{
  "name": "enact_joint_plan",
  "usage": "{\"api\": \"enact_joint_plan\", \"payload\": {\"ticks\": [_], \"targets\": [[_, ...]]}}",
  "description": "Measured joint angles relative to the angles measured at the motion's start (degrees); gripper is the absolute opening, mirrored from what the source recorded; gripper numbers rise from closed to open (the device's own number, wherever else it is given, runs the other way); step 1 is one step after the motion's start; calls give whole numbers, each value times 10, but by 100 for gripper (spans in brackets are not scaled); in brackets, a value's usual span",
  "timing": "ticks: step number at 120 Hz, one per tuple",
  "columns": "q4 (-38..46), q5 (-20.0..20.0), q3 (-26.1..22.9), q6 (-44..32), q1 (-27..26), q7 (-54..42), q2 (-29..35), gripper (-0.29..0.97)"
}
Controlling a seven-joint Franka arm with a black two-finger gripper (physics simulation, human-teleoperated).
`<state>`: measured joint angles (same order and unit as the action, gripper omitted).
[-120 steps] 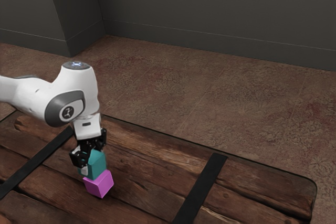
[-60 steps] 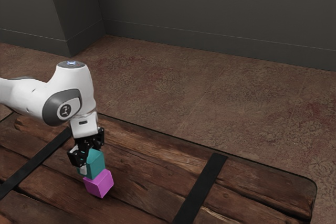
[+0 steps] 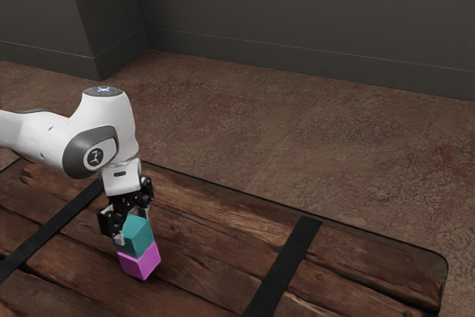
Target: Pick up the blue block with one arm, and put the blue block on the pink block with one arm
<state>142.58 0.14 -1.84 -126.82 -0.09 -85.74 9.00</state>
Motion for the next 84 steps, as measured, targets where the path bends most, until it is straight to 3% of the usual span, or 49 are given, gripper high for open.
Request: {"api": "enact_joint_plan", "payload": {"ticks": [30, 53, 75, 84], "targets": [[-7, -21, -1, 23, -1, -10, 59, 66], [-161, -50, -6, 156, -13, -2, 47, 67], [-334, 23, -2, 247, -20, 74, -7, 68], [-369, 38, -1, 266, -15, 109, -23, 68]]}}
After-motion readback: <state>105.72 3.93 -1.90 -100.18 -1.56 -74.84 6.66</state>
